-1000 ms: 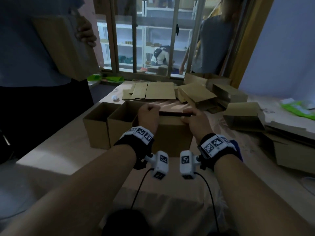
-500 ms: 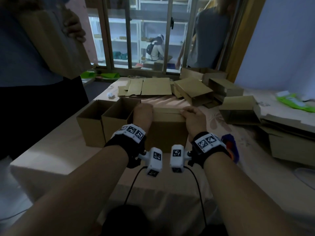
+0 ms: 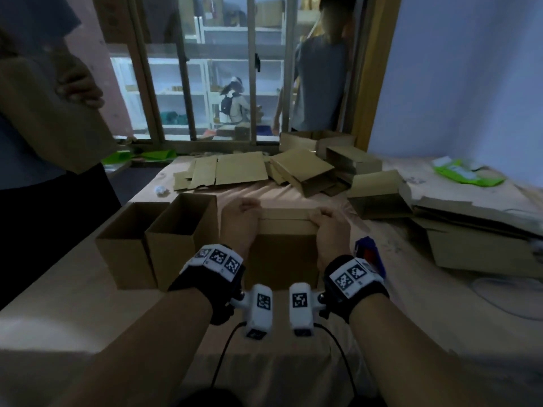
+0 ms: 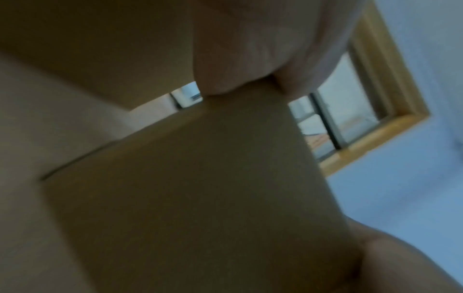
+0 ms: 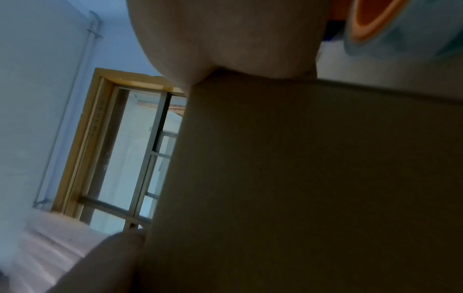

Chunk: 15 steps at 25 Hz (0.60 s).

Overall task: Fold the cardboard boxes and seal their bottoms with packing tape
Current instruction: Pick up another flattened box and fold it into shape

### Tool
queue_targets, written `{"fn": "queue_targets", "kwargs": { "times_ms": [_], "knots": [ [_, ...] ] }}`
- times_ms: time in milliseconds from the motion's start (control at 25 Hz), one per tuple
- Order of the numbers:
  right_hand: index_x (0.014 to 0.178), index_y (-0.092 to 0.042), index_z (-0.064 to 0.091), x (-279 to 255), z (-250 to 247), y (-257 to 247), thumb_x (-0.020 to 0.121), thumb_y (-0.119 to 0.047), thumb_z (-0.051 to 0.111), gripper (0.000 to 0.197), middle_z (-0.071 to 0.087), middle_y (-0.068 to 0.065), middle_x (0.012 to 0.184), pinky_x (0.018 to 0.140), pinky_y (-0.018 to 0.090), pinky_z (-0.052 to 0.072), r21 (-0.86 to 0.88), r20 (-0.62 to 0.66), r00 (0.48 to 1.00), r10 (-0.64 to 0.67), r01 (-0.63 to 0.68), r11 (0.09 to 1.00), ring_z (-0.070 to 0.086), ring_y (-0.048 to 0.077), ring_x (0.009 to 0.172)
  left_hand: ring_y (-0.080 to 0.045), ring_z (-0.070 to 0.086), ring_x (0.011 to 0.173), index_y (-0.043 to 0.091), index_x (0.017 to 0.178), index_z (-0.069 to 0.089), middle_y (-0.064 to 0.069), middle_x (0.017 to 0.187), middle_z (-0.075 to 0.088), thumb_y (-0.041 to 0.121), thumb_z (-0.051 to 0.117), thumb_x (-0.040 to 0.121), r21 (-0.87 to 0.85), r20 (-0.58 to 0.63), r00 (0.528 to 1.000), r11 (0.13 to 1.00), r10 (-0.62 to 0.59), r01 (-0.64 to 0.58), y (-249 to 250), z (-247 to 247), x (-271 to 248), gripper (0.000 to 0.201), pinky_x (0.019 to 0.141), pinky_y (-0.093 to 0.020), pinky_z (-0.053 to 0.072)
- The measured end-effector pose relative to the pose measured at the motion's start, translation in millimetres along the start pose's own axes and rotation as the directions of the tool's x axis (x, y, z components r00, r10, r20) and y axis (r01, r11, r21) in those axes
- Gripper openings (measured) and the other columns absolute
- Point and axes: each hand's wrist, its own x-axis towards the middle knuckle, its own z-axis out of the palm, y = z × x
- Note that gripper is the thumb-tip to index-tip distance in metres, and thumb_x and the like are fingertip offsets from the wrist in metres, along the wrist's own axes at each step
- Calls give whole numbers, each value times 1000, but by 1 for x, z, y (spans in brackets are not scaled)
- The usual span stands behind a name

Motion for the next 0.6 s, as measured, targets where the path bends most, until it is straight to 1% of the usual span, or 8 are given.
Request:
{"fn": "queue_targets", "kwargs": {
  "times_ms": [40,120,160,200,320,400,520,600],
  "knots": [
    [114,-24,61,0,-3,3,89,-19,62,25,58,1,114,78,34,46,5,30,1000,10,-10,1000,55,17,98,-19,57,108,27,96,65,6,105,62,6,56,89,221,-4,989,965,146,-141,2,2,-7,24,94,-33,47],
    [118,-26,54,-5,-6,-2,85,-16,60,35,55,2,113,74,35,44,-47,92,995,-26,30,998,54,18,97,-21,49,114,24,101,63,4,111,57,1,55,86,688,138,881,596,453,-415,22,8,-17,29,95,-31,38],
    [119,-28,51,-5,-5,-6,82,-14,59,40,54,3,111,72,35,44,-55,113,992,-51,57,997,54,19,97,-23,46,115,22,102,63,0,113,56,1,55,87,752,288,808,400,514,-523,29,13,-20,27,95,-32,36],
    [116,-29,51,-4,-4,-7,80,-13,58,41,56,4,109,71,37,46,-79,113,991,-65,74,994,56,21,96,-24,46,113,21,98,62,-3,112,57,3,55,88,714,413,759,339,503,-613,32,19,-25,22,94,-33,38],
    [92,-24,58,-8,-2,-4,81,-11,55,17,63,5,93,69,34,46,-161,89,989,-114,127,979,59,22,86,-23,56,100,18,87,68,-4,100,63,24,55,92,646,496,750,392,436,-655,33,37,-27,15,88,-35,46],
    [89,-21,65,-4,-2,-11,87,-12,53,15,66,5,92,67,29,43,-180,90,991,-104,118,977,60,21,86,-24,59,96,11,90,69,-8,101,62,29,54,92,657,424,811,480,403,-582,37,50,-23,23,87,-38,50],
    [113,-6,68,15,-14,-30,91,-15,53,28,66,19,118,86,35,50,-192,150,988,-23,51,980,62,35,111,-32,55,110,9,107,62,-14,117,57,34,51,93,767,427,842,362,328,-530,45,67,-25,31,94,-45,47],
    [114,-8,68,27,-34,-39,89,-20,54,31,65,18,120,92,37,50,-367,68,996,-61,82,926,61,37,112,-34,51,116,8,117,56,-17,124,56,36,48,95,775,446,831,322,332,-544,42,68,-23,36,95,-44,45]
  ]
}}
